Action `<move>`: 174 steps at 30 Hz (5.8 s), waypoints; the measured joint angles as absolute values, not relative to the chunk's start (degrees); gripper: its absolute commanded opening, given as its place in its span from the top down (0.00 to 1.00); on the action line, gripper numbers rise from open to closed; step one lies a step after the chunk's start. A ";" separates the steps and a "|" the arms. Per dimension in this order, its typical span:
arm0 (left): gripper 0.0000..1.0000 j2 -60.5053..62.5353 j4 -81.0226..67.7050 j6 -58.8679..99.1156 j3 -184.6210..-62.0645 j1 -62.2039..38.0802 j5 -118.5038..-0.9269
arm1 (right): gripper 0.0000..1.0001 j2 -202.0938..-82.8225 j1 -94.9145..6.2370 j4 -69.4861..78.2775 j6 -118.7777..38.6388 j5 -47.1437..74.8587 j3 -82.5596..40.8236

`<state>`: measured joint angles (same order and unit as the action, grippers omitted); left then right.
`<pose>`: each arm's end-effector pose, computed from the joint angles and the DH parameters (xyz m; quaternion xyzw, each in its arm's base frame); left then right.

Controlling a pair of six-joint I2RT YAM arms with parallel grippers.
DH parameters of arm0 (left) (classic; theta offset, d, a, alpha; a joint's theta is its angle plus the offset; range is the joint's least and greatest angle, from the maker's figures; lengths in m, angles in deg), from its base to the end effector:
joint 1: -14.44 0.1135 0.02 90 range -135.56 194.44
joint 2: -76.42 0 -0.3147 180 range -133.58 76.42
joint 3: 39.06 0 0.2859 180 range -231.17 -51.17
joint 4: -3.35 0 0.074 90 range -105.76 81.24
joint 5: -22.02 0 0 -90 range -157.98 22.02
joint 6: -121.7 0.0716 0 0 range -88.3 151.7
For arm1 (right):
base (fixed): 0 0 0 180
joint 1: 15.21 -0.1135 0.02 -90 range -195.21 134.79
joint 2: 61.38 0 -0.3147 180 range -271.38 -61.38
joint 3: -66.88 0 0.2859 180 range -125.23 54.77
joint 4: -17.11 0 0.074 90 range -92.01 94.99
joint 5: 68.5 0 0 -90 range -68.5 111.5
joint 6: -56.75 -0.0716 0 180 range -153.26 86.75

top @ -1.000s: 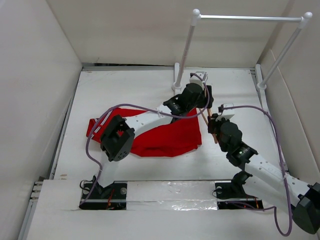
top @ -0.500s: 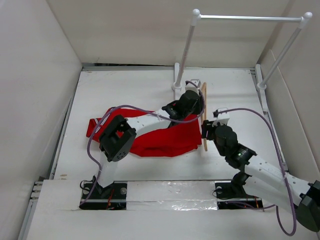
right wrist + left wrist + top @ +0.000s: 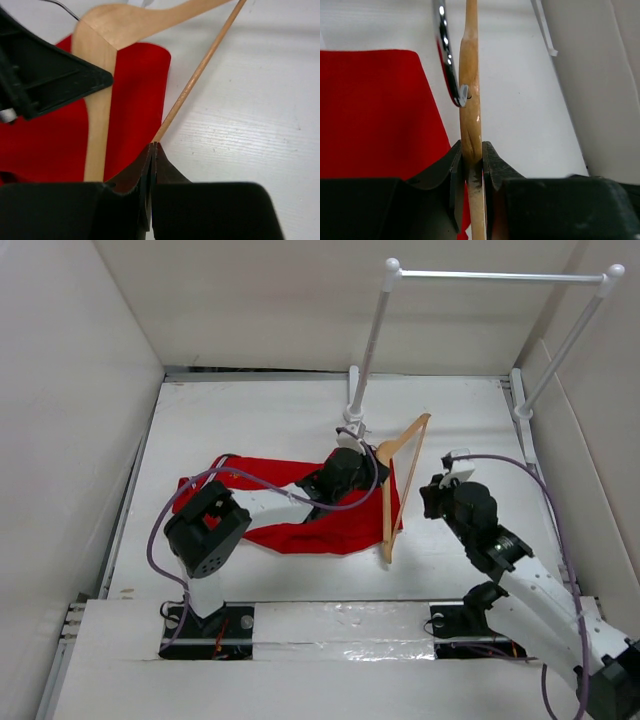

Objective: Place the trousers on the hanger
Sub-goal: Place the trousers on the hanger, then place the hanger at the clothesline.

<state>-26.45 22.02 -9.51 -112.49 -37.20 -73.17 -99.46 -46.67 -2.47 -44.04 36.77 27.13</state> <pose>0.3041 -0.3738 0.2526 0.0412 0.7690 -0.4374 0.4643 0.1755 0.0853 0.2719 -0.0669 0.8024 0.1100 0.5827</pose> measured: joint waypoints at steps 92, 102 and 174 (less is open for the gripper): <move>1.00 -6.21 40.91 -10.19 -75.88 -40.63 -91.90 | 1.00 -122.06 2.04 17.50 -49.09 -14.90 30.23; 1.00 -4.92 30.74 -3.91 -82.27 -44.35 -97.91 | 0.82 -122.52 2.04 17.07 -47.69 -12.78 30.23; 0.40 18.01 22.44 10.32 -104.14 -53.33 -95.29 | 1.00 -112.82 -70.87 22.88 -73.40 29.79 19.08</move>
